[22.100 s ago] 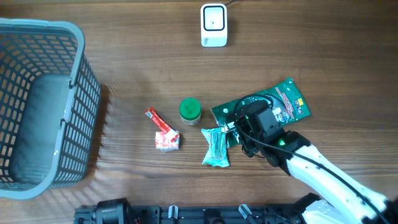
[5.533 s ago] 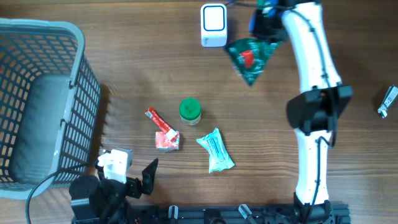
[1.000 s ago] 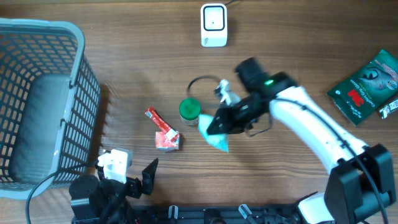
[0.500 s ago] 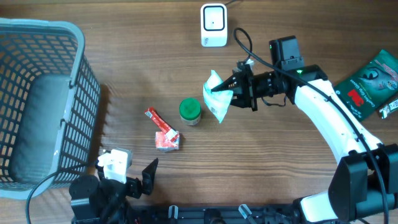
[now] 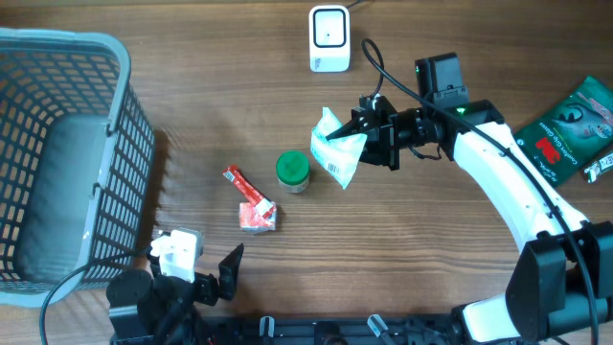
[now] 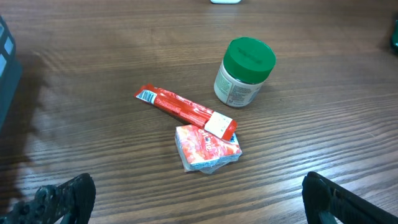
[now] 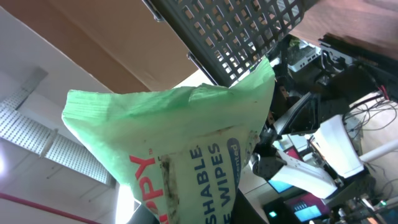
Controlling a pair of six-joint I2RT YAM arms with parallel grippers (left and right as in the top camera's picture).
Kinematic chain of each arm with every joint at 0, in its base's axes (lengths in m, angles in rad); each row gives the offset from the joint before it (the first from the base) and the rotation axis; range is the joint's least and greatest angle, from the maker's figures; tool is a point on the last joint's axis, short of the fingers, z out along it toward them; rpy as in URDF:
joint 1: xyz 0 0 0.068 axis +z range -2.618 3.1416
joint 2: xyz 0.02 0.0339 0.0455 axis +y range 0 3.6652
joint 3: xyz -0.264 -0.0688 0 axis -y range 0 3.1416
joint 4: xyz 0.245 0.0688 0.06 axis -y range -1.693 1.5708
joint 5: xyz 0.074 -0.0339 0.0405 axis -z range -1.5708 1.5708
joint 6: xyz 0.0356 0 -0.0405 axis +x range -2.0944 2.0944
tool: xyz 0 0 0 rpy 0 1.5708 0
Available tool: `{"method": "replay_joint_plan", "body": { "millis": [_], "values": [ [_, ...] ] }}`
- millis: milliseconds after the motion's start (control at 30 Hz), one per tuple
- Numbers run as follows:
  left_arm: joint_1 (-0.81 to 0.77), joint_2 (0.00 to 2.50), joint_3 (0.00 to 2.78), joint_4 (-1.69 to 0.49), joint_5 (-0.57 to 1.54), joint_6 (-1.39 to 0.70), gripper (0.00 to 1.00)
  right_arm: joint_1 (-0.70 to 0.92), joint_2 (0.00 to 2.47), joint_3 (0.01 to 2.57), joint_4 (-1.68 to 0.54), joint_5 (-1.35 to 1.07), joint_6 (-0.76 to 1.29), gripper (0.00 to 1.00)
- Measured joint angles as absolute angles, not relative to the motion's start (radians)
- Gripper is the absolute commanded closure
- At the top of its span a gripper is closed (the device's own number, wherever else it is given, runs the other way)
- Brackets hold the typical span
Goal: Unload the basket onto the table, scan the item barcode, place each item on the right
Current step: 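Lift the wipes pack and carry it up toward the scanner, then hold the wipes pack in front of the scanner window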
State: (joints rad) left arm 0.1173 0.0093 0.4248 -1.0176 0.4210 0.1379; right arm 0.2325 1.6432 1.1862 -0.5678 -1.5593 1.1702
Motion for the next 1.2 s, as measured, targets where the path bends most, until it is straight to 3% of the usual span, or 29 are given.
{"method": "replay_joint_plan", "body": {
  "millis": [133,233,433,600,767,933,1200],
  "values": [
    [0.117,0.009,0.425,-1.018,0.421,0.138,0.0,0.211,1.643,1.185,-0.514,-1.558,1.031,0.96],
    [0.117,0.009,0.425,-1.018,0.421,0.138,0.0,0.191,1.643,1.183,-0.335,-1.409,0.834,0.95],
    [0.117,0.009,0.425,-1.018,0.421,0.138,0.0,0.242,1.643,1.183,-0.307,-0.919,0.54,0.95],
    [0.117,0.009,0.425,-1.018,0.421,0.138,0.0,0.411,1.643,1.183,-0.305,-0.418,0.286,0.95],
    [0.117,0.009,0.425,-1.018,0.421,0.138,0.0,0.522,1.663,1.184,-0.059,-0.03,0.121,0.95],
    [0.117,0.009,0.425,-1.018,0.421,0.138,0.0,0.516,1.808,1.267,0.04,0.07,0.06,0.95],
    [0.117,0.009,0.425,-1.018,0.421,0.138,0.0,0.513,2.213,1.769,-0.038,0.139,0.039,0.95]
  ]
}}
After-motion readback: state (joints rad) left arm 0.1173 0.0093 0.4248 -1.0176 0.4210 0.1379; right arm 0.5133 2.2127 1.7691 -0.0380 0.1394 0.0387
